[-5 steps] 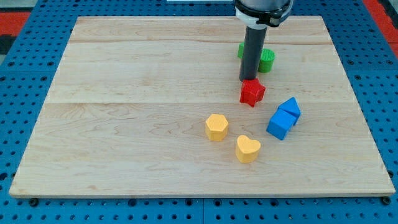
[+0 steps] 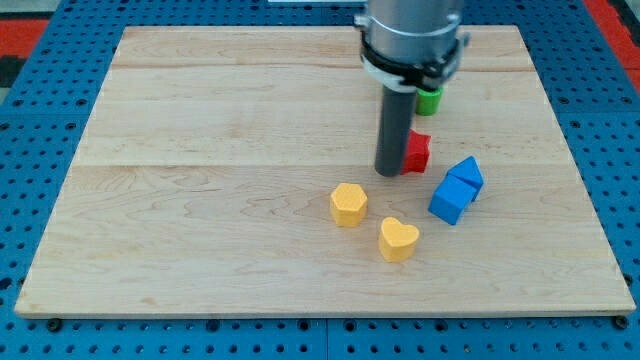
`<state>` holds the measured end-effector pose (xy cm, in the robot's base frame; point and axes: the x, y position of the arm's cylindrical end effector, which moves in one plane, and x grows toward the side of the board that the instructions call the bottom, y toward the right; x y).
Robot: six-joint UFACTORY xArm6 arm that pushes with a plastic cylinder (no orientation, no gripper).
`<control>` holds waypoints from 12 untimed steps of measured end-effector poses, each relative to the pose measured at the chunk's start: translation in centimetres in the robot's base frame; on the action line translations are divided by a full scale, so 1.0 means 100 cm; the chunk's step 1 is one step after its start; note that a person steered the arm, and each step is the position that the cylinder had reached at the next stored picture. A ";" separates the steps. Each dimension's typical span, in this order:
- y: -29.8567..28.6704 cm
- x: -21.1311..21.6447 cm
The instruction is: Push the red star closer to green star
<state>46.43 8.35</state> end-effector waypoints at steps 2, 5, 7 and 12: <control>0.051 0.000; -0.015 -0.039; -0.059 -0.060; -0.022 -0.070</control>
<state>39.46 6.19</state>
